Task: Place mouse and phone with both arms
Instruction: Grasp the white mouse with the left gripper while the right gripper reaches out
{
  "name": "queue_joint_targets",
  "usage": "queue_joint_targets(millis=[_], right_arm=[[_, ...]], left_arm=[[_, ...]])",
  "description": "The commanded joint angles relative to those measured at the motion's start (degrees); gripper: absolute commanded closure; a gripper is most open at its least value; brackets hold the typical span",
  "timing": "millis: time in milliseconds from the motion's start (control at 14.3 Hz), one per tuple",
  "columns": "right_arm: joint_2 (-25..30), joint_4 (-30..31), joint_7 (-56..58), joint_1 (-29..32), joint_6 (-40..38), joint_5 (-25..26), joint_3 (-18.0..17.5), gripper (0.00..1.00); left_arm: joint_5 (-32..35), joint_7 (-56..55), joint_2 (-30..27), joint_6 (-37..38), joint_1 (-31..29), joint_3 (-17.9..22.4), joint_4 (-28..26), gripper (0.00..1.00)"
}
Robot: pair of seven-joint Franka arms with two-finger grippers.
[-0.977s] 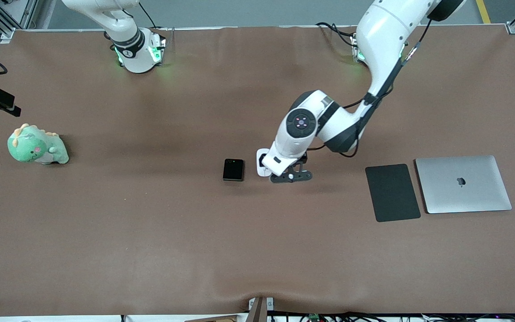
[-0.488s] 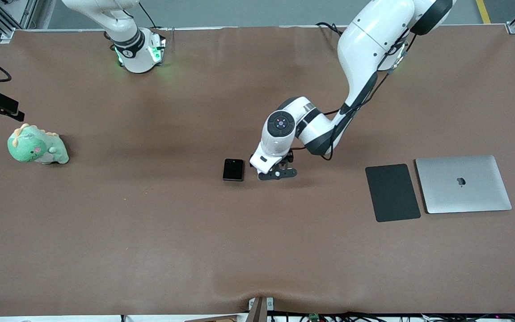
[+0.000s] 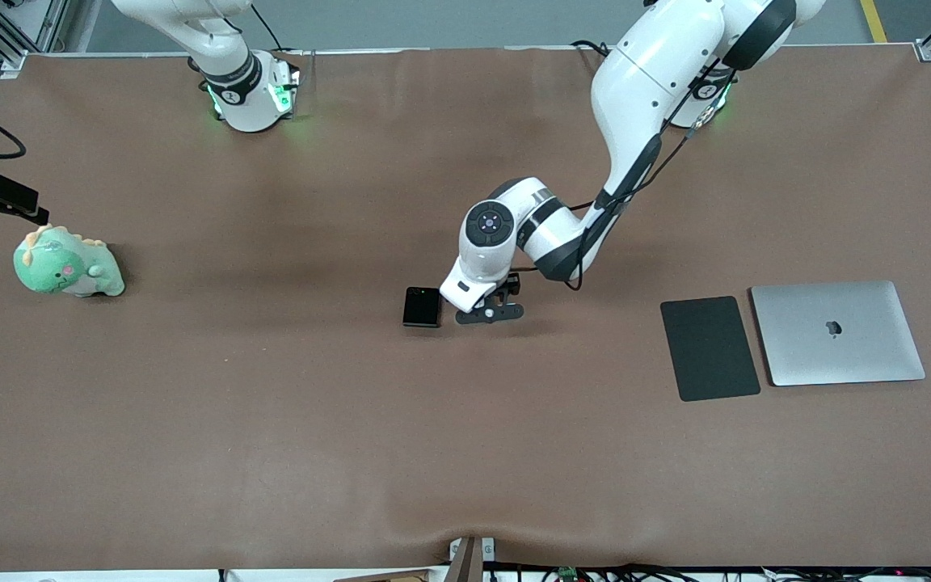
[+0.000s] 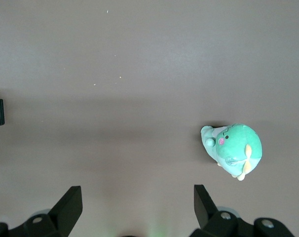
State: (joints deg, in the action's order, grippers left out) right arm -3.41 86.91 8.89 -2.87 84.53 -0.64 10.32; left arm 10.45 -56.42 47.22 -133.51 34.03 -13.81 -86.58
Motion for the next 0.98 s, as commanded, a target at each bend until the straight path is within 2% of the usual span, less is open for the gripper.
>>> queue_joint_targets(millis=[0, 140, 279, 558, 767, 907], right_arm=[[-2.6, -1.5, 0.2, 1.4, -0.4, 1.2, -0.7, 0.00], [-4.2, -1.5, 0.2, 1.3, -0.2, 1.4, -0.7, 0.00], [-5.9, -1.5, 0.2, 0.9, 0.1, 1.4, -0.7, 0.00], [-9.5, -1.6, 0.1, 0.2, 2.0, 0.8, -0.9, 0.00], [-11.1, -3.1, -0.1, -1.3, 4.0, 0.7, -0.9, 0.00], [-11.5, -3.1, -0.4, -2.3, 4.2, 0.3, -1.0, 0.00]], left_arm=[[1.8, -2.1, 2.1, -0.3, 1.0, 0.6, 2.6, 0.13], [1.9, -2.1, 2.2, -0.3, 1.5, 0.7, 2.6, 0.16], [1.9, -1.9, 2.4, -0.3, 1.5, 0.7, 2.6, 0.24], [1.9, -1.9, 2.4, -0.3, 1.5, 0.7, 2.6, 0.60], [1.9, -1.6, 1.5, 0.3, 1.0, 0.7, 2.7, 0.70], [2.0, -1.5, 0.4, 0.5, 0.5, 1.1, 2.7, 0.70]])
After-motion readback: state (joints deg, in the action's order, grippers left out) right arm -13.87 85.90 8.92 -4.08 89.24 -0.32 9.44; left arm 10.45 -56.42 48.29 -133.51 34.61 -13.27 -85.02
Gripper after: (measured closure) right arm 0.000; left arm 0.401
